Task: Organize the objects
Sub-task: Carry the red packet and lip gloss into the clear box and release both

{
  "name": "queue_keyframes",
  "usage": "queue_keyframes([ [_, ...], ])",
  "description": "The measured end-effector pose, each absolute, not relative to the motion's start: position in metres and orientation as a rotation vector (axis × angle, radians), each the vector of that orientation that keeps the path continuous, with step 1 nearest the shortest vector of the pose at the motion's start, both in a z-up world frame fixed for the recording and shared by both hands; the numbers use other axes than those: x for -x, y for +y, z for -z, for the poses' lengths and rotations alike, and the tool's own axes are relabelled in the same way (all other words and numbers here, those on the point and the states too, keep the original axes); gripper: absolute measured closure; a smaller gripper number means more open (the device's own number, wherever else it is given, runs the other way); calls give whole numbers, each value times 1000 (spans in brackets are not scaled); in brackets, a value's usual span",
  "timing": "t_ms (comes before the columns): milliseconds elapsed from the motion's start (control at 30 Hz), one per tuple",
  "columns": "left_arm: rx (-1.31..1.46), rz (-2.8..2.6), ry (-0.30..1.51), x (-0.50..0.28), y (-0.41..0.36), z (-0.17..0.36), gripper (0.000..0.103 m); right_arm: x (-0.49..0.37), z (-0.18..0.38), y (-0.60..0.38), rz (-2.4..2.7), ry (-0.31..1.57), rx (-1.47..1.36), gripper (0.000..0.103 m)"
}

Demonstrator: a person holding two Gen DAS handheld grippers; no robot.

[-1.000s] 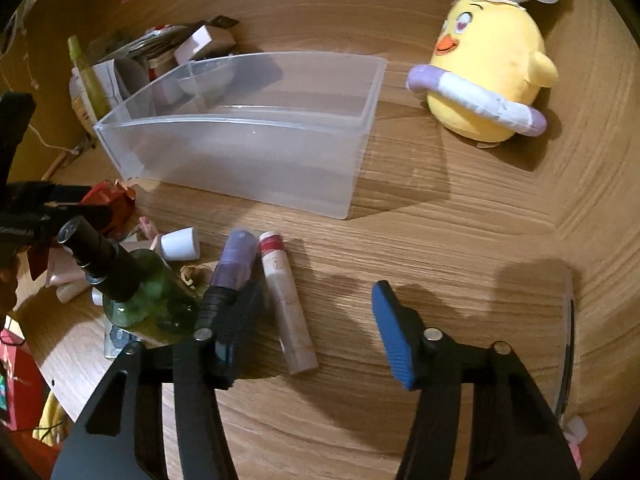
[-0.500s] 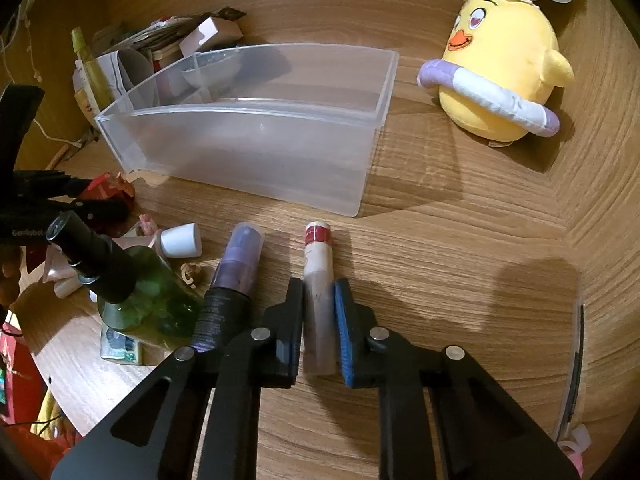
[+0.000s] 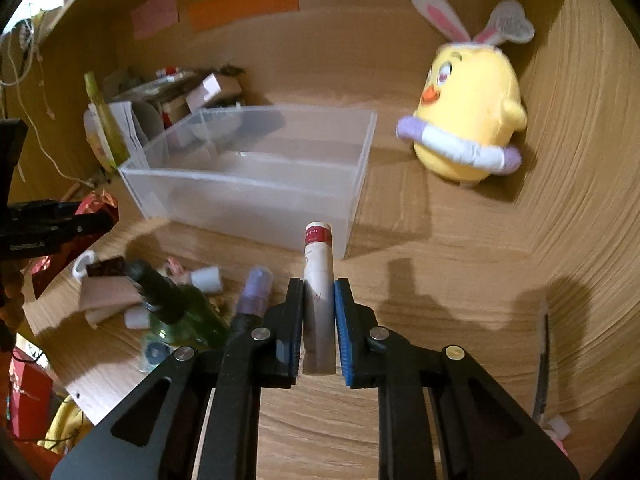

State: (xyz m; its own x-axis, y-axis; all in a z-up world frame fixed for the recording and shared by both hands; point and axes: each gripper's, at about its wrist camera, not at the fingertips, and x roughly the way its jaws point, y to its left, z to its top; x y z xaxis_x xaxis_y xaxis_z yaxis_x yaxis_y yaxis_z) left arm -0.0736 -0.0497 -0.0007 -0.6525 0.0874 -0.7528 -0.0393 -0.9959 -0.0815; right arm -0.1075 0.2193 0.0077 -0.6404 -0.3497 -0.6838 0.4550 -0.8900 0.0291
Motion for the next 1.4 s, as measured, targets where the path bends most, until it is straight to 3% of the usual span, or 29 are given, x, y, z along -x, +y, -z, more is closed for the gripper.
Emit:
queue_keyframes([
  [733,994,-2895,-158,94,-39,-56,47,129,-57,201,2530,116,-807,89],
  [1400,959,-2924,-202,157,-46,-79,47,205,-62,172,2508,141,-838,89],
])
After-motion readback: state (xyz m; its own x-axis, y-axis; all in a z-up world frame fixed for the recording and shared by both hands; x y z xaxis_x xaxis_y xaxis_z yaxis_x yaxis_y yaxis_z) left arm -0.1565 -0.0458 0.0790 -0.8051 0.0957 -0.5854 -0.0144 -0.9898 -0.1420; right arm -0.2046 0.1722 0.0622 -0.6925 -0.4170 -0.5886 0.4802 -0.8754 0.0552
